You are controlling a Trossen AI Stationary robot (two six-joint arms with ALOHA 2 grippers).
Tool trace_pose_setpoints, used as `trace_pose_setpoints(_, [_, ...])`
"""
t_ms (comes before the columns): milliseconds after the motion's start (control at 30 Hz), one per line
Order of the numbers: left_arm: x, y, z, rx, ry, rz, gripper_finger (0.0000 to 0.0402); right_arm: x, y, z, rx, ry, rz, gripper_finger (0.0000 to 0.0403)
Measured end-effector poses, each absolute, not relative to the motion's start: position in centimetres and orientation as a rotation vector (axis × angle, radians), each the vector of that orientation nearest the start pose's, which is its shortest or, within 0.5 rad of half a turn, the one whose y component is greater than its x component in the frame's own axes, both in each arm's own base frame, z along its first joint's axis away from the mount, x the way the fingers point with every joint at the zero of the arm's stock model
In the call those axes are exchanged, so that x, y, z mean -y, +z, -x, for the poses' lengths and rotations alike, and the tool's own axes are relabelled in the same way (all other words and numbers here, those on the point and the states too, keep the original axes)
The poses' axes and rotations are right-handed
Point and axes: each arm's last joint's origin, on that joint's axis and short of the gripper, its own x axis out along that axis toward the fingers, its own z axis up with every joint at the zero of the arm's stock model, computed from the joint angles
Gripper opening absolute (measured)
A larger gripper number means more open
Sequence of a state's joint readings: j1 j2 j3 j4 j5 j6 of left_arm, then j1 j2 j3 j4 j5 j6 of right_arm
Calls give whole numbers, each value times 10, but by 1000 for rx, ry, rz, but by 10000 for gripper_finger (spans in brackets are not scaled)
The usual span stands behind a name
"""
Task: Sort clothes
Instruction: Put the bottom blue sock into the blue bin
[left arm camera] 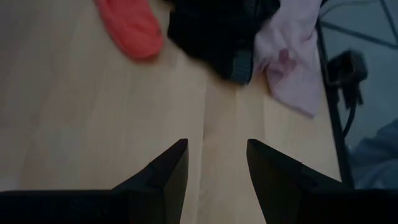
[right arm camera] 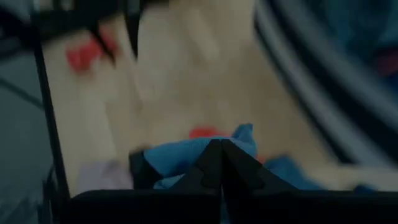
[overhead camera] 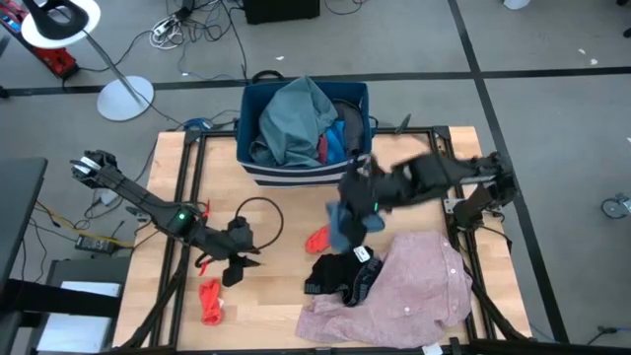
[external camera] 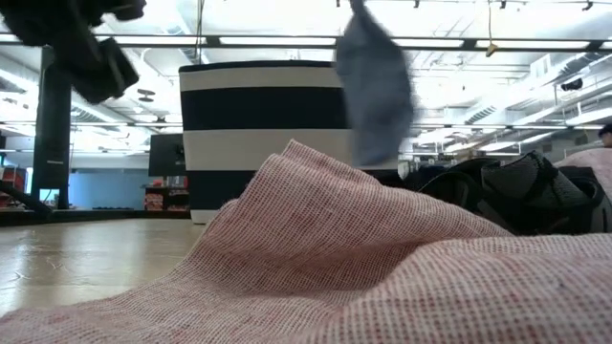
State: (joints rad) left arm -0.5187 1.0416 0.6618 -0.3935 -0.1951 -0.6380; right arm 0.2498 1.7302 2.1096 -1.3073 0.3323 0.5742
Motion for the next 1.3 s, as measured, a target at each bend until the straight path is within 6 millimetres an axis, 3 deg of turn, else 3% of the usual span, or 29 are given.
trace_pose_setpoints(367, [86, 210, -163, -803, -60, 325, 168, -7, 513, -313, -387, -357, -249, 0])
trace_pose_setpoints(567, [81, 203, -154, -800, -61, 326, 168, 26, 535, -313, -193, -418, -207, 0])
trace_pose_setpoints(767, [79, 201, -150, -791, -63, 324, 168, 54, 537, -310, -162, -500, -199, 0])
trace_pose_setpoints(1067, [73, 200, -152, -787, -71, 246, 168, 79, 540, -308, -120, -573, -183, 0])
trace_pose_setpoints(1300, [65, 200, -155, -803, -82, 227, 168, 104, 505, -324, -285, -648, -187, 1])
